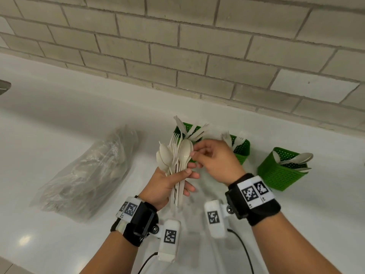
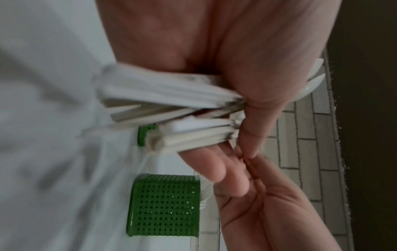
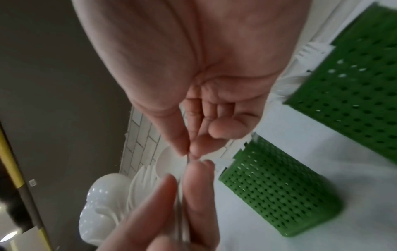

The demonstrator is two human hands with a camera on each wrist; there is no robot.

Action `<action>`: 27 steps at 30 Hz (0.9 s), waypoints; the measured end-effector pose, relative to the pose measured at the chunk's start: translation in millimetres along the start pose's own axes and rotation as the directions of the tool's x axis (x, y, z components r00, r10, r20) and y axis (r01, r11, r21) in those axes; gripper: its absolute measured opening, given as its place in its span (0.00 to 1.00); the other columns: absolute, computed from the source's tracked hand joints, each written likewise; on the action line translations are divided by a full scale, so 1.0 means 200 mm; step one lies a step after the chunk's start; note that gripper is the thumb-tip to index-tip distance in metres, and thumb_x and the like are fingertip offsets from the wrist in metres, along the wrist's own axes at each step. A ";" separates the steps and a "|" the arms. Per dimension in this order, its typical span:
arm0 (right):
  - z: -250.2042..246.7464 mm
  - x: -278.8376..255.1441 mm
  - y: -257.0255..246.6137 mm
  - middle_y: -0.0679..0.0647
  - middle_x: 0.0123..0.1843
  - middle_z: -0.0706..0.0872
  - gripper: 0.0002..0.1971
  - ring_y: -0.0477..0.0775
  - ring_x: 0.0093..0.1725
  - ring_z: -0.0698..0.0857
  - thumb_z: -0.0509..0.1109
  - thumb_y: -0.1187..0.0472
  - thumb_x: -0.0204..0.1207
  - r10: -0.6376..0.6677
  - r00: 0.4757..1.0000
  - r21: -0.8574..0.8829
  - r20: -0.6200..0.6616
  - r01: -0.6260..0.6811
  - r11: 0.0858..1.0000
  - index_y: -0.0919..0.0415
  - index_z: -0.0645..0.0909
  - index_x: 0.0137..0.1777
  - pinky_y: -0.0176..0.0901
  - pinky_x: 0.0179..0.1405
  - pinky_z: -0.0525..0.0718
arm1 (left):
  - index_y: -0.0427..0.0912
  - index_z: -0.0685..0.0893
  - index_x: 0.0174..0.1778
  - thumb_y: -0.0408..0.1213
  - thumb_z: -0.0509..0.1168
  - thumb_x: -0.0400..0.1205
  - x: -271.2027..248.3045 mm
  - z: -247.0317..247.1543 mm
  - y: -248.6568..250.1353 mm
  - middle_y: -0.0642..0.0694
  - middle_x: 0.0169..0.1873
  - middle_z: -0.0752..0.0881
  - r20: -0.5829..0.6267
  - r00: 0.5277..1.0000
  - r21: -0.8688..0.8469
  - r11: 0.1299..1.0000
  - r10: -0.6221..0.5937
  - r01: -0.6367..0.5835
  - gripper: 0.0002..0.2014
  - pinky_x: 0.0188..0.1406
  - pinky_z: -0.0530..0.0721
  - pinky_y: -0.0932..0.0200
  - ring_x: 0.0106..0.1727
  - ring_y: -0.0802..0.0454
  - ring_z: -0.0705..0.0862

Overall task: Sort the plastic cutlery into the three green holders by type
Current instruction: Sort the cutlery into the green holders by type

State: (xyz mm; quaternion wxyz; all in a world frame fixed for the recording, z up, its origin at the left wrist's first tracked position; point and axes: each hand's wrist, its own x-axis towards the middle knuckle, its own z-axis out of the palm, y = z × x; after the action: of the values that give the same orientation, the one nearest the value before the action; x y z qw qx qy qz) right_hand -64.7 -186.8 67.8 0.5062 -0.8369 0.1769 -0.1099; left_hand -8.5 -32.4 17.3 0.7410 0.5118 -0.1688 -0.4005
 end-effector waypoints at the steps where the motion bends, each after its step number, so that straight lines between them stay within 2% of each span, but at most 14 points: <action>1: 0.00 -0.02 0.02 0.56 0.38 0.87 0.02 0.46 0.32 0.84 0.73 0.63 0.76 0.023 0.999 0.026 -0.038 -0.022 0.999 0.59 0.84 0.47 0.34 0.31 0.79 | 0.35 0.85 0.57 0.36 0.71 0.77 0.00 0.00 0.00 0.36 0.45 0.90 0.009 1.000 0.001 1.000 -0.008 0.008 0.14 0.28 0.86 0.58 0.31 0.45 0.88; 3: 0.01 -0.04 0.04 0.55 0.37 0.86 0.00 0.43 0.29 0.83 0.71 0.65 0.77 0.065 0.991 0.066 -0.119 -0.057 0.996 0.60 0.83 0.45 0.31 0.25 0.76 | 0.33 0.84 0.58 0.35 0.72 0.77 0.00 0.01 0.00 0.36 0.46 0.90 0.019 1.000 0.013 1.000 -0.021 0.020 0.15 0.29 0.87 0.57 0.32 0.44 0.88; 6: 0.02 -0.07 0.05 0.55 0.38 0.85 0.01 0.41 0.27 0.83 0.70 0.64 0.78 0.100 0.968 0.132 -0.231 -0.071 0.989 0.62 0.81 0.46 0.32 0.25 0.76 | 0.31 0.84 0.57 0.35 0.71 0.75 0.01 0.02 0.01 0.36 0.46 0.90 0.021 0.999 0.016 0.999 -0.032 0.032 0.17 0.28 0.87 0.56 0.32 0.43 0.88; 10: 0.04 -0.12 0.00 0.57 0.34 0.81 0.04 0.44 0.26 0.83 0.69 0.64 0.80 0.106 0.972 0.221 -0.211 -0.058 0.974 0.64 0.82 0.46 0.35 0.25 0.76 | 0.34 0.86 0.58 0.36 0.70 0.75 0.00 0.03 0.04 0.34 0.48 0.90 0.097 0.994 0.067 0.996 -0.059 0.053 0.16 0.29 0.86 0.55 0.35 0.41 0.89; 13: 0.02 -0.15 -0.01 0.59 0.32 0.82 0.05 0.47 0.27 0.82 0.68 0.67 0.81 0.145 0.951 0.352 -0.272 -0.042 0.935 0.65 0.84 0.46 0.39 0.26 0.80 | 0.33 0.85 0.59 0.35 0.70 0.77 0.00 0.03 0.05 0.34 0.48 0.90 0.093 0.994 0.085 0.995 -0.057 0.049 0.15 0.27 0.85 0.56 0.35 0.41 0.89; 15: 0.02 -0.18 -0.01 0.60 0.34 0.83 0.04 0.48 0.29 0.82 0.68 0.68 0.80 0.178 0.941 0.450 -0.289 -0.031 0.893 0.65 0.84 0.49 0.39 0.29 0.83 | 0.32 0.83 0.58 0.32 0.68 0.80 0.00 0.03 0.05 0.35 0.47 0.91 0.082 0.996 0.103 0.994 -0.040 0.031 0.13 0.24 0.83 0.57 0.33 0.42 0.89; 19: 0.02 -0.24 -0.02 0.57 0.42 0.83 0.10 0.49 0.34 0.82 0.67 0.73 0.79 0.144 0.969 0.622 -0.199 0.012 0.783 0.62 0.81 0.57 0.38 0.33 0.84 | 0.32 0.82 0.56 0.32 0.67 0.81 0.00 0.03 0.05 0.35 0.45 0.91 0.113 0.993 0.098 0.995 -0.020 0.008 0.10 0.19 0.77 0.60 0.27 0.42 0.87; 23: 0.01 -0.29 -0.01 0.54 0.38 0.85 0.11 0.48 0.32 0.83 0.66 0.74 0.77 0.136 0.965 0.675 -0.224 0.053 0.736 0.62 0.79 0.56 0.38 0.34 0.84 | 0.37 0.84 0.51 0.33 0.67 0.81 -0.01 0.04 0.07 0.36 0.45 0.92 0.192 0.981 0.118 0.993 -0.025 0.002 0.05 0.19 0.78 0.60 0.27 0.42 0.87; 25: 0.02 -0.30 0.00 0.54 0.37 0.85 0.11 0.48 0.31 0.82 0.67 0.73 0.76 0.146 0.957 0.688 -0.252 0.071 0.722 0.61 0.79 0.56 0.39 0.34 0.84 | 0.35 0.84 0.52 0.34 0.67 0.80 -0.01 0.05 0.06 0.36 0.45 0.92 0.226 0.973 0.117 0.993 -0.039 0.013 0.08 0.19 0.80 0.59 0.28 0.41 0.88; 27: 0.02 -0.32 0.01 0.56 0.39 0.85 0.16 0.49 0.32 0.82 0.69 0.71 0.75 0.129 0.956 0.693 -0.264 0.096 0.714 0.61 0.78 0.62 0.39 0.36 0.84 | 0.33 0.84 0.52 0.37 0.68 0.78 -0.02 0.05 0.07 0.34 0.46 0.91 0.254 0.965 0.109 0.994 -0.057 0.030 0.11 0.19 0.81 0.59 0.28 0.41 0.88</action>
State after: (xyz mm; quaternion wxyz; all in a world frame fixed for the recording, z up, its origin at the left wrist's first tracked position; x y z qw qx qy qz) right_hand -121.8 -157.3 63.9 0.7537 -0.5556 0.2026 -0.2868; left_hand -11.9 -34.3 33.9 0.6764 0.4970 -0.2728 -0.4702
